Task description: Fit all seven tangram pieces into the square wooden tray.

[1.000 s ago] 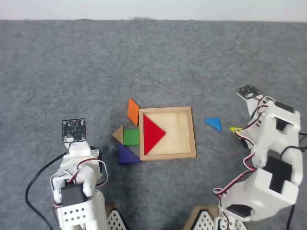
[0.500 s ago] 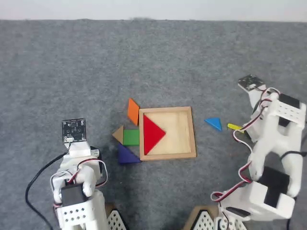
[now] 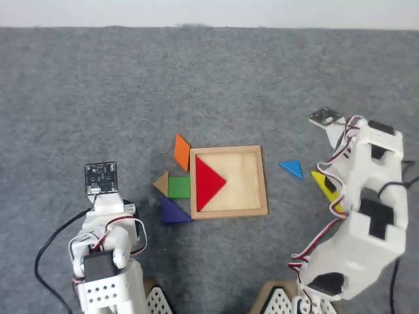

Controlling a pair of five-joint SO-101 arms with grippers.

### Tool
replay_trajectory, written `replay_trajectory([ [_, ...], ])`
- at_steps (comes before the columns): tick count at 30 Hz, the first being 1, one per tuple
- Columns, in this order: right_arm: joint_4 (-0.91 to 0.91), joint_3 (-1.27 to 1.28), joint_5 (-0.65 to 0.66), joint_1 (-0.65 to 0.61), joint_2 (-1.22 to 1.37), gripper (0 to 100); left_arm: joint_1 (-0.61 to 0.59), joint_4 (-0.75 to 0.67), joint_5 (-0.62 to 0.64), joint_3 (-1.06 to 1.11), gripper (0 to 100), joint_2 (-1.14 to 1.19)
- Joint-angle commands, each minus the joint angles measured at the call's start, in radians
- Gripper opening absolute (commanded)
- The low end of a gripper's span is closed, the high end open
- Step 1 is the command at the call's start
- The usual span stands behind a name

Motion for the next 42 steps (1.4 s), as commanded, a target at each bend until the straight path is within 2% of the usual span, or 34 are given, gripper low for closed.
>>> replay_trajectory([
  [1, -0.012, -0.115, 0.015, 0.038, 0.102, 27.7, -0.003, 0.005, -0.006, -0.012, 5, -0.023],
  [6, 0.039, -0.124, 0.012, 0.041, 0.14, 26.2, -0.003, 0.005, -0.006, -0.012, 5, -0.023],
  [10, 0.185, -0.146, -0.002, 0.048, 0.128, 17.8, -0.003, 0.005, -0.006, -0.012, 5, -0.023],
  [13, 0.193, -0.147, -0.049, 0.068, 0.111, 17.4, -0.003, 0.005, -0.006, -0.012, 5, -0.023],
  [20, 0.185, -0.158, -0.055, 0.136, 0.088, 17.6, -0.003, 0.005, -0.006, -0.012, 5, -0.023],
  [26, 0.14, -0.146, -0.12, 0.243, -0.079, 29.2, -0.003, 0.005, -0.006, -0.012, 5, -0.023],
  [31, 0.084, -0.011, -0.126, 0.255, -0.185, 29.6, -0.003, 0.005, -0.006, -0.012, 5, -0.023],
  [37, 0.025, 0.132, -0.127, 0.15, -0.199, 30.7, -0.003, 0.005, -0.006, -0.012, 5, -0.023],
  [42, -0.001, 0.146, -0.199, 0.082, -0.205, 41.6, -0.003, 0.005, -0.006, -0.012, 5, -0.023],
])
